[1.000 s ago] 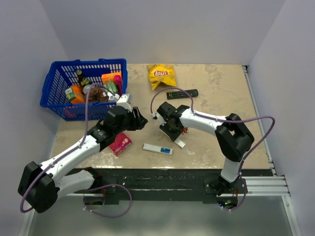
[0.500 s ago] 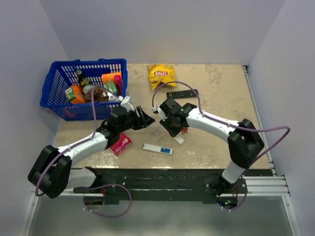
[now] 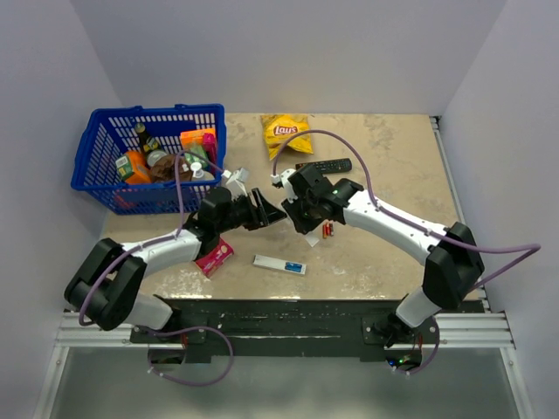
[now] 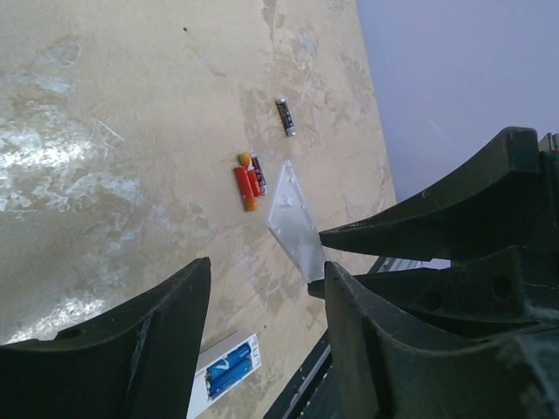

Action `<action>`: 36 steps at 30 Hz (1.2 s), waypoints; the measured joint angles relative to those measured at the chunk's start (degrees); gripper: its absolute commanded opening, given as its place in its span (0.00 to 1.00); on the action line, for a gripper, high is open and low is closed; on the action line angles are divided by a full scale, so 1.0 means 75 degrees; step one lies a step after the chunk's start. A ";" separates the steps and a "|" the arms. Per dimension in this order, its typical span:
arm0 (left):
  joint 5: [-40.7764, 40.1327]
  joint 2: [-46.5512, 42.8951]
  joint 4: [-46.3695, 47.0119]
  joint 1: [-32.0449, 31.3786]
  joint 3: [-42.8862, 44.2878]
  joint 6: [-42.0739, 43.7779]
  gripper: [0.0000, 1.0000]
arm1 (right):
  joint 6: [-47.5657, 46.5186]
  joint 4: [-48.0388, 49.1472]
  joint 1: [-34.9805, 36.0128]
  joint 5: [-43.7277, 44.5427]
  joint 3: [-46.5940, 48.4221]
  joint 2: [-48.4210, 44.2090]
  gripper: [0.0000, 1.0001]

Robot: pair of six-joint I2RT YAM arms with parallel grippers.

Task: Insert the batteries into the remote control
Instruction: Turn over the battery cover.

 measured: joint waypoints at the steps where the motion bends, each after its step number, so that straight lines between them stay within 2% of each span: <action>1: 0.0044 0.0035 0.0061 -0.0017 0.0012 -0.0026 0.57 | 0.0017 0.0012 0.0000 -0.0012 0.0000 -0.0017 0.15; 7: 0.0114 0.0329 0.0443 -0.0102 0.0108 -0.0315 0.46 | 0.0137 0.0085 0.0000 -0.0096 0.0000 -0.0114 0.15; 11: 0.0210 0.0548 0.0699 -0.0125 0.0175 -0.0542 0.31 | 0.0236 0.0187 0.0000 -0.0160 0.0000 -0.0245 0.15; 18: 0.0405 0.0603 0.1212 -0.0160 0.0210 -0.0813 0.12 | 0.0411 0.0286 0.0000 -0.0172 -0.0076 -0.0609 0.12; 24: 0.0510 0.0525 0.1597 -0.0172 0.0207 -0.0941 0.00 | 0.0589 0.0446 -0.0009 -0.0172 -0.0198 -0.0775 0.29; 27: 0.0530 0.0393 0.1731 -0.0178 0.0152 -0.0918 0.00 | 0.0653 0.0510 -0.0061 -0.0210 -0.0245 -0.0985 0.42; 28: 0.0536 0.0323 0.1769 -0.0178 0.0128 -0.0851 0.00 | 0.0659 0.0501 -0.0134 -0.0344 -0.0259 -0.1110 0.49; 30: 0.0609 0.0157 0.1871 -0.0152 0.0047 -0.0720 0.00 | 0.0699 0.0525 -0.0335 -0.0670 -0.0262 -0.1367 0.55; 36: 0.0976 -0.0644 0.2107 -0.0085 -0.0093 0.0096 0.00 | 0.0653 0.0970 -0.1547 -0.2573 -0.0484 -0.2567 0.60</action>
